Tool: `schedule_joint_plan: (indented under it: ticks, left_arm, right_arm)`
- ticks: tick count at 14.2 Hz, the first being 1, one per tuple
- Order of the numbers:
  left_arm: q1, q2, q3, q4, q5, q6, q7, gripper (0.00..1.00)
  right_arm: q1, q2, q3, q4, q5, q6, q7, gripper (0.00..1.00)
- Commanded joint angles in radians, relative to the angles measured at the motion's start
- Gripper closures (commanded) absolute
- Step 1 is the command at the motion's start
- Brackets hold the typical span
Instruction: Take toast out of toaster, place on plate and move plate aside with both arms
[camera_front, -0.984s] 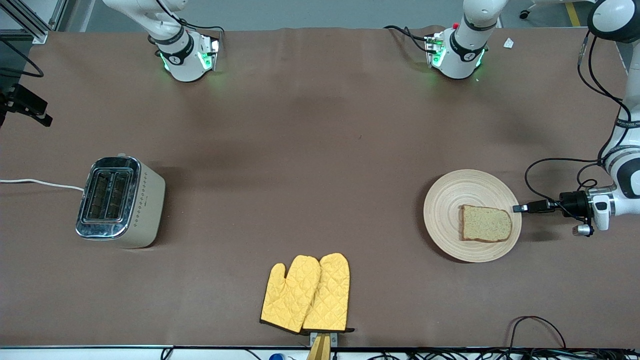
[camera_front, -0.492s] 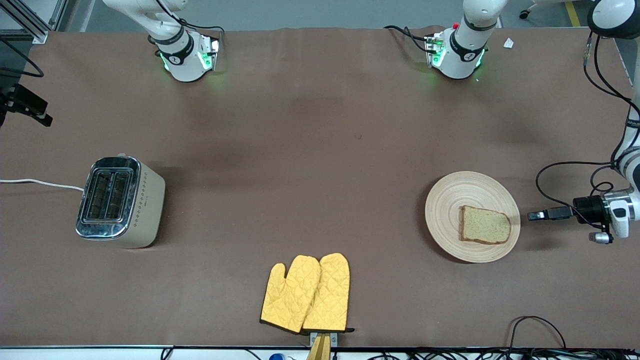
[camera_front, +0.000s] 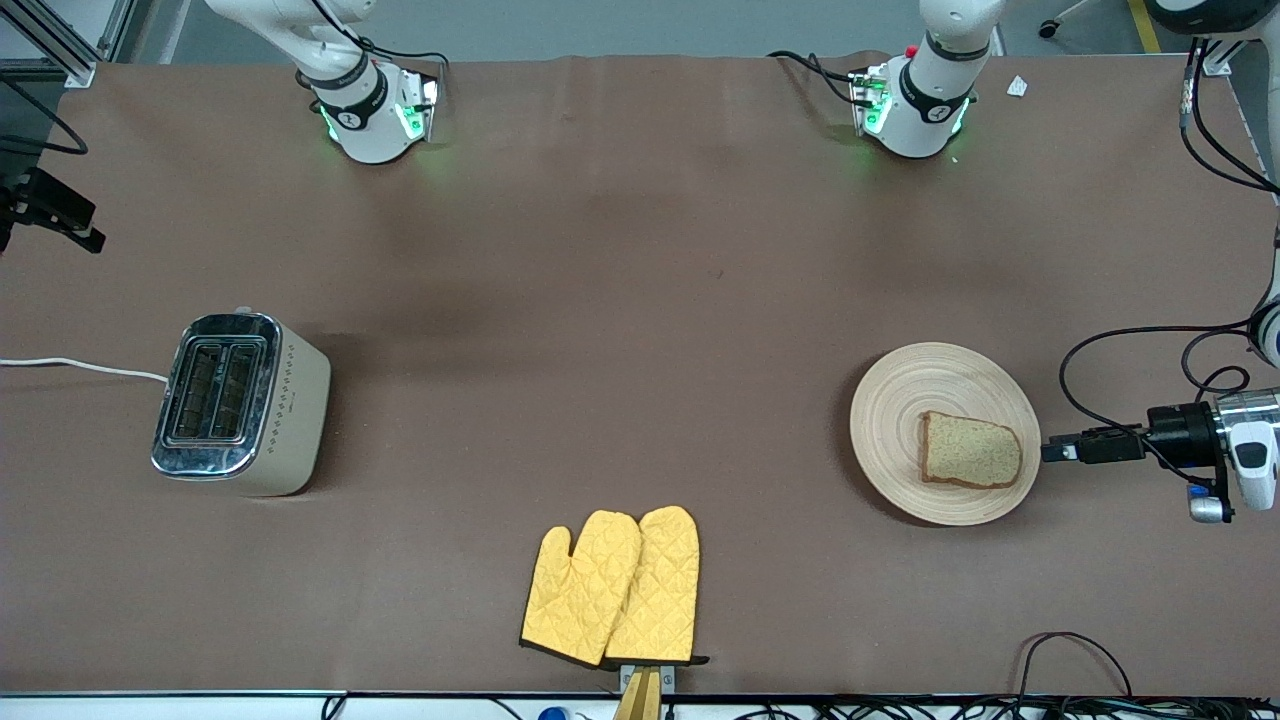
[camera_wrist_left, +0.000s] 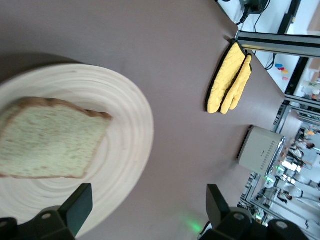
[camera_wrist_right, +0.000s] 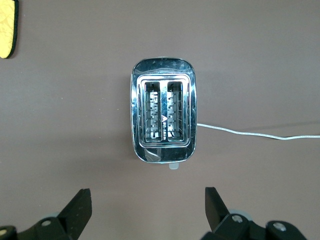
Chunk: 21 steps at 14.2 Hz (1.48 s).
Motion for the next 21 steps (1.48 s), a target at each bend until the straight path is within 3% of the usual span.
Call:
schedule_joint_plan:
  ticks: [1,9,13,14,17,21]
  left_arm:
    - [-0.083,-0.074,0.013,-0.015,0.104,0.046,-0.131,0.0]
    - [-0.301,-0.319,0.022,-0.036,0.356,0.015,-0.429,0.0]
    - [-0.462,-0.476,0.128,-0.068,0.642,-0.153,-0.379,0.0]
    - [-0.479,-0.508,0.149,-0.07,0.66,-0.173,-0.371,0.0]
    - [-0.601,-0.623,0.325,-0.1,0.658,-0.214,-0.281,0.0]
    - [-0.649,-0.746,0.445,-0.201,0.589,-0.236,-0.138,0.0]
  right_arm:
    - [-0.007,-0.005,0.004,-0.005,0.009,-0.003,-0.009,0.0]
    - [-0.008,-0.005,0.004,-0.005,0.011,-0.003,-0.012,0.0]
    - [-0.008,-0.005,0.004,-0.005,0.011,-0.003,-0.012,0.0]
    - [-0.008,-0.005,0.003,-0.005,0.009,-0.003,-0.012,0.0]
    - [-0.008,-0.005,0.003,-0.005,0.009,-0.003,-0.013,0.0]
    - [-0.008,-0.005,0.003,-0.005,0.011,-0.003,-0.013,0.0]
